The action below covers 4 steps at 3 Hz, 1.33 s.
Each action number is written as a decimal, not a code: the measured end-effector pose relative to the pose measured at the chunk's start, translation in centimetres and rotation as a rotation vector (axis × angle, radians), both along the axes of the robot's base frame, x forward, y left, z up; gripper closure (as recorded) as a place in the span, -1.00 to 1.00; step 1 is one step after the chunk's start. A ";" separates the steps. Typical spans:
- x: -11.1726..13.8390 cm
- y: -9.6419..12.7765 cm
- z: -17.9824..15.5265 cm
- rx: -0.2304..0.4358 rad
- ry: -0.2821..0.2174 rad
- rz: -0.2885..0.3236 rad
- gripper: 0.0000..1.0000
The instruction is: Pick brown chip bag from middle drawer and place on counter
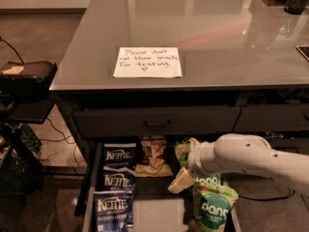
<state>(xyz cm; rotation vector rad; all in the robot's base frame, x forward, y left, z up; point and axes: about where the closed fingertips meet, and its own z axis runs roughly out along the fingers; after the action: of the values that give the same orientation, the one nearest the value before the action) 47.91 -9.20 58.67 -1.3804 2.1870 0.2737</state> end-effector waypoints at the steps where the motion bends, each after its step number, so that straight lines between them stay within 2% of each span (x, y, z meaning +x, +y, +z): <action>1: 0.5 0.1 -1.4 0.009 -0.001 -0.003 -1.00; 2: 2.1 0.9 -4.2 0.036 -0.022 -0.001 -1.00; 4: 5.3 4.4 -9.1 0.134 -0.053 0.023 -1.00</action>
Offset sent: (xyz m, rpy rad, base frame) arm 0.0417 0.0174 -0.0803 0.0762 -0.0510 -0.0107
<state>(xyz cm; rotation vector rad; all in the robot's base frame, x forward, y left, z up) 53.20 -4.81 49.54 -1.3251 2.0716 0.3809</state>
